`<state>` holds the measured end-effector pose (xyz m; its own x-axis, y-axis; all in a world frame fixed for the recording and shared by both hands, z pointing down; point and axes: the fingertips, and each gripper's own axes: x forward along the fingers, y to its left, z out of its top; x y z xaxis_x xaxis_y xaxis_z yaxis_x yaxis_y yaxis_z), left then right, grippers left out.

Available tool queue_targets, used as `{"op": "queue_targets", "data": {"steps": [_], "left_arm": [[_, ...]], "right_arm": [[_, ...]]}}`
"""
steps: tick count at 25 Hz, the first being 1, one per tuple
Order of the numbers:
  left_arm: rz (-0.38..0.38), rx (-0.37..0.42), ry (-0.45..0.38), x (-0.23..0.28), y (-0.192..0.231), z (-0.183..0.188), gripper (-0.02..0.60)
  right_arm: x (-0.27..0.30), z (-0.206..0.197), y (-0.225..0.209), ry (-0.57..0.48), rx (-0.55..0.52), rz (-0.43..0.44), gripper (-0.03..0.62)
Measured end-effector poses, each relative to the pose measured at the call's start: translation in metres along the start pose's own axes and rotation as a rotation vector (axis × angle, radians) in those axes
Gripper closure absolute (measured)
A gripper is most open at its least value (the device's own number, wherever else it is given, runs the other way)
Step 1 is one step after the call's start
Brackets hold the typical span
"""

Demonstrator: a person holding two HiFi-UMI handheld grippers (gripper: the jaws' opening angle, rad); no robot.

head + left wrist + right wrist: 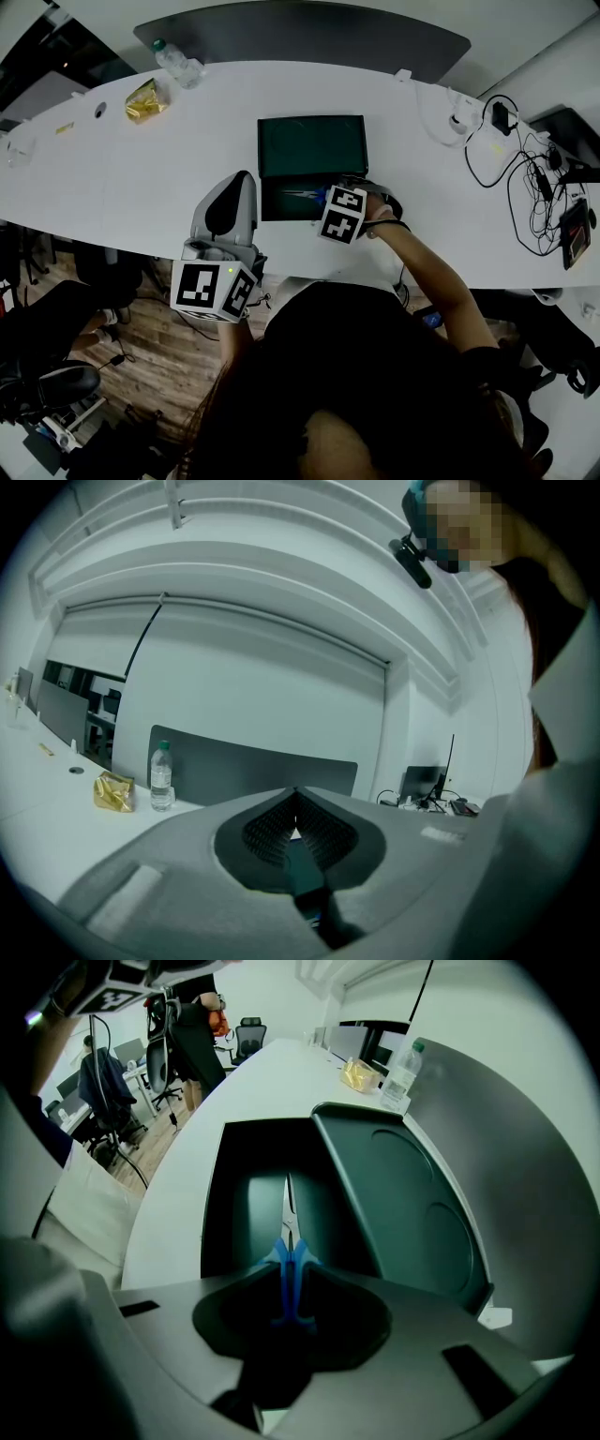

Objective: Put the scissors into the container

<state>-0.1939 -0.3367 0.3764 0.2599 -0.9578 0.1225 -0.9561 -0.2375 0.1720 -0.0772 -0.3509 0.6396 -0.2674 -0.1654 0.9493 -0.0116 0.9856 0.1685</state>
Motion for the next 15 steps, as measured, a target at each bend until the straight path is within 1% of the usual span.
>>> {"op": "queue_targets", "data": {"steps": [11, 15], "left_arm": [[-0.015, 0.018, -0.015, -0.012, -0.004, 0.007, 0.571], [-0.026, 0.029, -0.021, -0.018, -0.007, 0.009, 0.571]], "right_arm": [[-0.027, 0.007, -0.004, -0.11, 0.153, -0.077, 0.513], [-0.044, 0.014, -0.009, -0.18, 0.225, -0.127, 0.535]]}}
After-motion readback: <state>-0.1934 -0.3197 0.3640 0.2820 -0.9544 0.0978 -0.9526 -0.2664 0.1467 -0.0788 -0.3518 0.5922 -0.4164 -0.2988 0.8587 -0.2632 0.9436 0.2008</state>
